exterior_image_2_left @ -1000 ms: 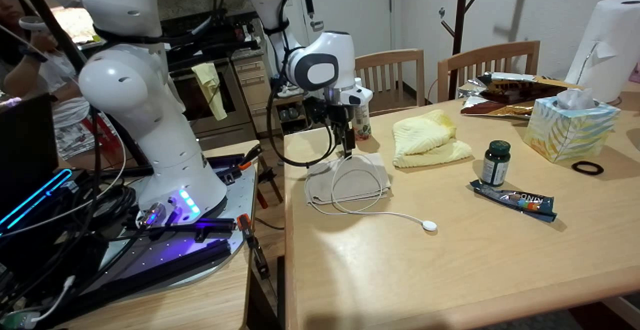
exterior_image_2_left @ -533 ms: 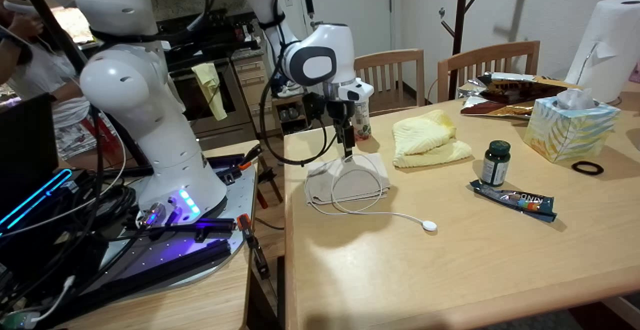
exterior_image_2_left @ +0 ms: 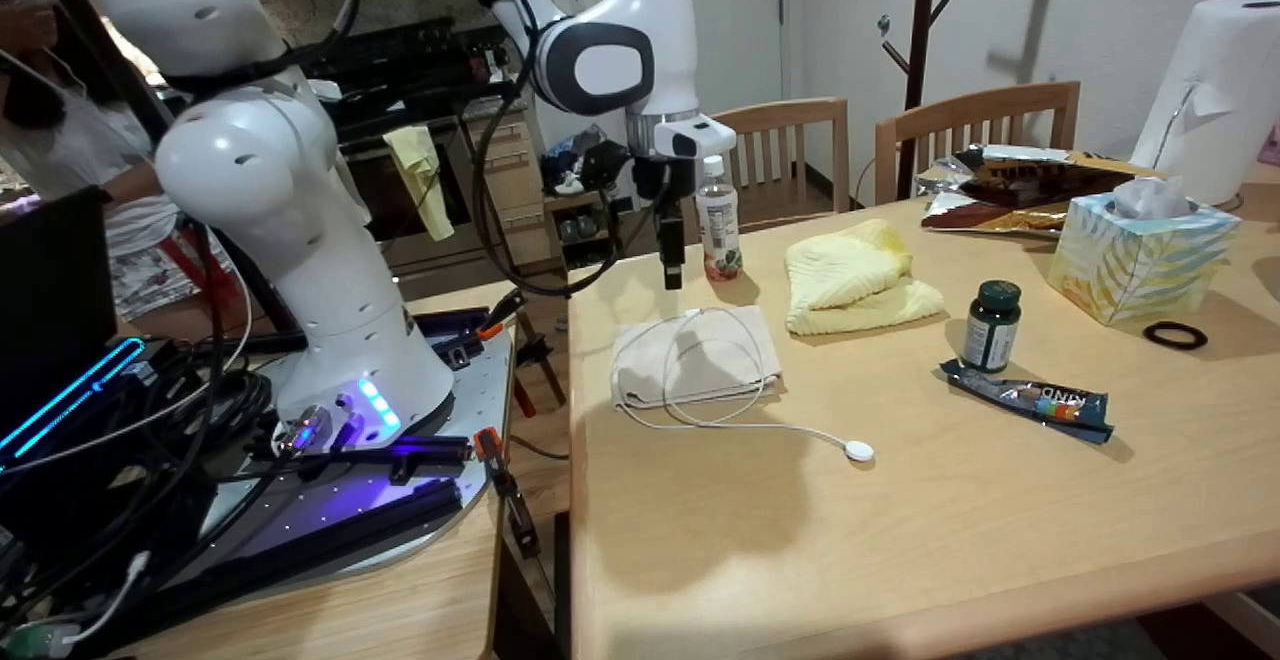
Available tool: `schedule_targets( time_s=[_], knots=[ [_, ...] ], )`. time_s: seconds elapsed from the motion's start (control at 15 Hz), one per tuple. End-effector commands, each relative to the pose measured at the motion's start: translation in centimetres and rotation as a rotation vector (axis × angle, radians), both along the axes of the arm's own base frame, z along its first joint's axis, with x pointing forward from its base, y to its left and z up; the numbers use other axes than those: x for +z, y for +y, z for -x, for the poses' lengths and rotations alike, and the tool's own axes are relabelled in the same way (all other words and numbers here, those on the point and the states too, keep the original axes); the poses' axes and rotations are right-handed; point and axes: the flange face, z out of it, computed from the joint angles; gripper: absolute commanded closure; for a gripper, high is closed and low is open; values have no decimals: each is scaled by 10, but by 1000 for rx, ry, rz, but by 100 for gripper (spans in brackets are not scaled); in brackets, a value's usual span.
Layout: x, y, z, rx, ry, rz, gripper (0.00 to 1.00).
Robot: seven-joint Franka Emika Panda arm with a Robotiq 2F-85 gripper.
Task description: Put the right end of the charger on the white towel
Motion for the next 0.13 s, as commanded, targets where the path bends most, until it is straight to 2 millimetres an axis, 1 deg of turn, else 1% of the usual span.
schedule_targets(
  time_s=[0.0,0.07],
  knots=[
    [2,0,-1,0,-3,-1,0],
    [0,0,0,2,0,0,0]
  ],
)
